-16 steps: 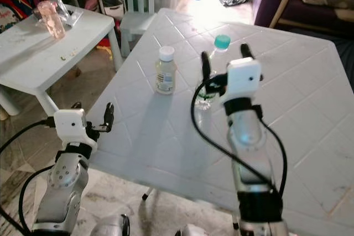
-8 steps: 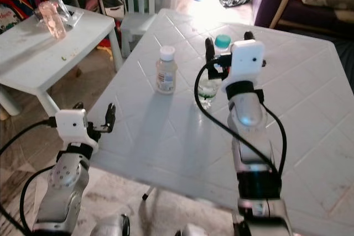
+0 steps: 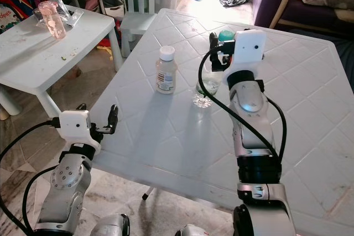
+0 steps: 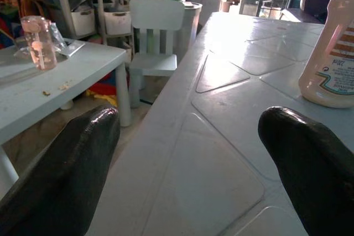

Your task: Restocking fridge

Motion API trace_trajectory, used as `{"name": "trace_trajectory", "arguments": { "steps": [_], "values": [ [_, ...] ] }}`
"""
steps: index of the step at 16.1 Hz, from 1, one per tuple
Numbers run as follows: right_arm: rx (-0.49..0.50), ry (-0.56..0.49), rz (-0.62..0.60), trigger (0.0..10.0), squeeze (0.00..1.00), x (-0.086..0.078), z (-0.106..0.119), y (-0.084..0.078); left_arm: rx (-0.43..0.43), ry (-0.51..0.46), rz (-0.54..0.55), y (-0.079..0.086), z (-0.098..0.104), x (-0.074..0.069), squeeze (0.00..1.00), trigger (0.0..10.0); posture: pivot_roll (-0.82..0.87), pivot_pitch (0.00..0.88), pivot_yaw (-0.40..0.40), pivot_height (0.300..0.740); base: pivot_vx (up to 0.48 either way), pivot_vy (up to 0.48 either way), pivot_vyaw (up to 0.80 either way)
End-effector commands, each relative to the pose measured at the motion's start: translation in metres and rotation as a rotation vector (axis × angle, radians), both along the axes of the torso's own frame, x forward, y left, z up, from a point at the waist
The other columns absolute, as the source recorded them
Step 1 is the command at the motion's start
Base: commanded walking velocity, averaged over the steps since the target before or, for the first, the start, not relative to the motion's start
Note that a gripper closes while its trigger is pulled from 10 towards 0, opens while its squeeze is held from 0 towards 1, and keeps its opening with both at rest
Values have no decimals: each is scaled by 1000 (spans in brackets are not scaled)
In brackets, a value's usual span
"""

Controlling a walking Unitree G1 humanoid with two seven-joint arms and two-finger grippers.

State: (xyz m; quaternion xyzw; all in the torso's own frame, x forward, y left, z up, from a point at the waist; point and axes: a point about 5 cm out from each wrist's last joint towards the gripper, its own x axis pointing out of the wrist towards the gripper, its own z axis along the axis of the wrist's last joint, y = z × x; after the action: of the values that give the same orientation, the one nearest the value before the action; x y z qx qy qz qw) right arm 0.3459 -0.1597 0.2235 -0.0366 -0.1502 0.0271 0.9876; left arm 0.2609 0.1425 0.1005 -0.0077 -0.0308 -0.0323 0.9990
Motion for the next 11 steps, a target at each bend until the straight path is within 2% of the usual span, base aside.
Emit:
{"name": "trace_trajectory", "arguments": {
  "steps": [1,2,3,4,7,11],
  "values": [
    [20,19,8,0,0,1,1,1,1,9,-13,-1,-3,1,0,10000,117,99,-49,740,0,0,0],
    [39,29,11,118,0,2,1,2,3,12,-14,-1,-3,1,0,10000,117,99,-49,740,0,0,0],
    [57,34,17,1176,0,2,2,2,6,14,-17,-1,-4,1,0,10000,117,99,-48,740,0,0,0],
    [57,43,24,1765,0,3,3,3,8,17,-18,-1,-4,1,0,10000,117,99,-47,740,0,0,0],
    [52,69,47,1922,0,5,3,6,8,22,-23,-2,-5,1,0,10000,118,99,-48,740,0,0,0],
    [11,126,53,3333,0,12,2,4,8,29,-29,-3,-7,2,0,10000,122,96,-51,740,0,0,0]
  ]
}}
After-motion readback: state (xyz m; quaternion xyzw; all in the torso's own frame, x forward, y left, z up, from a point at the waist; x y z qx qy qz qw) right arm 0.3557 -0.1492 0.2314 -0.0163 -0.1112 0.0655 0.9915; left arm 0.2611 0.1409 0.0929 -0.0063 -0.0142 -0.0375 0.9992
